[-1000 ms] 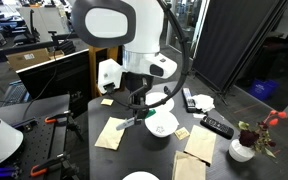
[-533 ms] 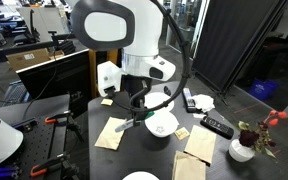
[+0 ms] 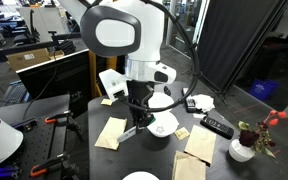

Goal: Remove the green marker from the white bowl

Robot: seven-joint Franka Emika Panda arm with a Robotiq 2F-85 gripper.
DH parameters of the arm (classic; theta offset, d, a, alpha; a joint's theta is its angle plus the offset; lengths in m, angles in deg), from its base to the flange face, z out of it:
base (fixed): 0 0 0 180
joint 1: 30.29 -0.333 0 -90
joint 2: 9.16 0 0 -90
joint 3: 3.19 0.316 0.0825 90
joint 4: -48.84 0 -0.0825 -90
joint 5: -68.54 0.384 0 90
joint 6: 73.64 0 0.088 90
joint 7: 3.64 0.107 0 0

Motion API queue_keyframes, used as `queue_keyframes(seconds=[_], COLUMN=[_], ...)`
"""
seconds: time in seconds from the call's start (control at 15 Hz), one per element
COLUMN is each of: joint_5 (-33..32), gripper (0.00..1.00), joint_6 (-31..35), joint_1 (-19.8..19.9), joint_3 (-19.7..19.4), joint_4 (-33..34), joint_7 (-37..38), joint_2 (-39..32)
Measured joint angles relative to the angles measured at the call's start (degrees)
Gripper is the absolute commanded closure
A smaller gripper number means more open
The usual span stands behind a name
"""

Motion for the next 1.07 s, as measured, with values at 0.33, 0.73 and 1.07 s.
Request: queue_keyframes(seconds=[0.33,0.73,1.07], joint_5=[-5.0,-4.6,-2.3], gripper=[0.94,0.94,0.94], joint_6=[0.2,4.0,8.6], joint_1=[0.0,0.7,3.4], joint_3=[0.0,0.3,1.7], joint_4=[1.9,2.5,2.6], joint_7=[-1.0,-5.7,-11.3], joint_2=[-4.1,-9.5,-13.8])
